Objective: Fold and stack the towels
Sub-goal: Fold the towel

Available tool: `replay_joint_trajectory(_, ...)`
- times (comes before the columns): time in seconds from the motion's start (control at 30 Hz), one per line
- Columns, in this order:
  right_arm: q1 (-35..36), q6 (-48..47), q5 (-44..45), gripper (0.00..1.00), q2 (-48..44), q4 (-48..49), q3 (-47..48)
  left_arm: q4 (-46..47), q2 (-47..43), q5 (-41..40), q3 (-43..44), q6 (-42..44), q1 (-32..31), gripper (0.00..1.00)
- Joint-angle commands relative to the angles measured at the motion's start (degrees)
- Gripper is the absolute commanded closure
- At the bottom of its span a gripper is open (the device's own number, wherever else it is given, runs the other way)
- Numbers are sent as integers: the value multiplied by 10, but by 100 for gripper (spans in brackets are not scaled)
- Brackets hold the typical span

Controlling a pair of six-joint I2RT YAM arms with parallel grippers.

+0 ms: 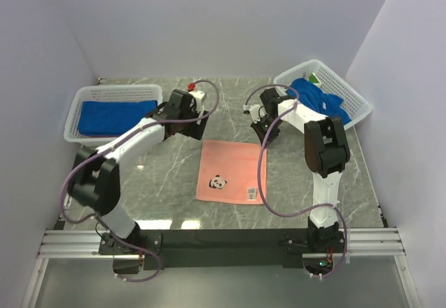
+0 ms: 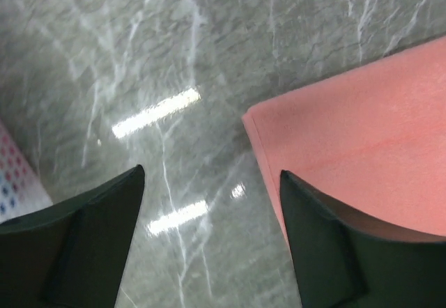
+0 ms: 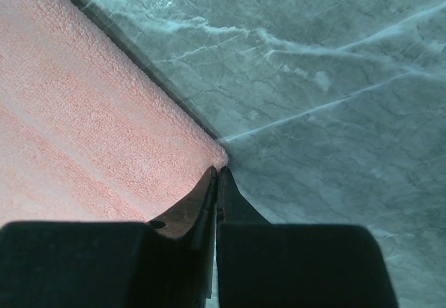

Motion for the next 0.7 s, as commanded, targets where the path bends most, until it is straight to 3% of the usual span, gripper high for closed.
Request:
replay_joint_trajectory(0.0,17,-13,25,100,-2,7,8,-32,54,60,56,88,1,22)
replay_joint_trajectory(0.33,35,-9,45,100,4,18,-6,-49,194,106,156,153,-11,50)
replay_joint_trajectory(0.67,37,-2,48,100,5,23,-8,-76,244,129,188,155,-13,52)
